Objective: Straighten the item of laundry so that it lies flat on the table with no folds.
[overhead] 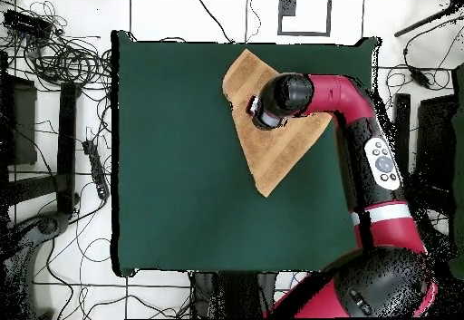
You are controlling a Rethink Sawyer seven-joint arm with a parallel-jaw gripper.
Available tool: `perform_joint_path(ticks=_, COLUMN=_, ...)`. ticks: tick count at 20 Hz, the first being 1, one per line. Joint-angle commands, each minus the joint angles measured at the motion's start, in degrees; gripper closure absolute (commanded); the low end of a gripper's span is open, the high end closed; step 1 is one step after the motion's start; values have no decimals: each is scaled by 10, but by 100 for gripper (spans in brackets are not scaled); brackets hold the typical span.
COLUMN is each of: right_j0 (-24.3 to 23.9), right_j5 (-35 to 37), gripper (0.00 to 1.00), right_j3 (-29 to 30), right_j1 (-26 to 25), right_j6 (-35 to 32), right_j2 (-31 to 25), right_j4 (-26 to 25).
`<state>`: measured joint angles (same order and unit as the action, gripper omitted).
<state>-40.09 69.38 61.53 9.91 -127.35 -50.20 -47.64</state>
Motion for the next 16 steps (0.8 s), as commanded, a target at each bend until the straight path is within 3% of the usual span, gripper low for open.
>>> perform_joint_path(ticks=1, right_j0=19, right_j5=25, gripper=0, right_j3=14, right_j1=26, right_j6=257, right_j2=24, right_j4=-11)
perform_joint_path(ticks=16, right_j0=34, right_j5=11, gripper=0, right_j3=8, right_j1=32, right_j6=259, right_j2=37, right_j4=-9)
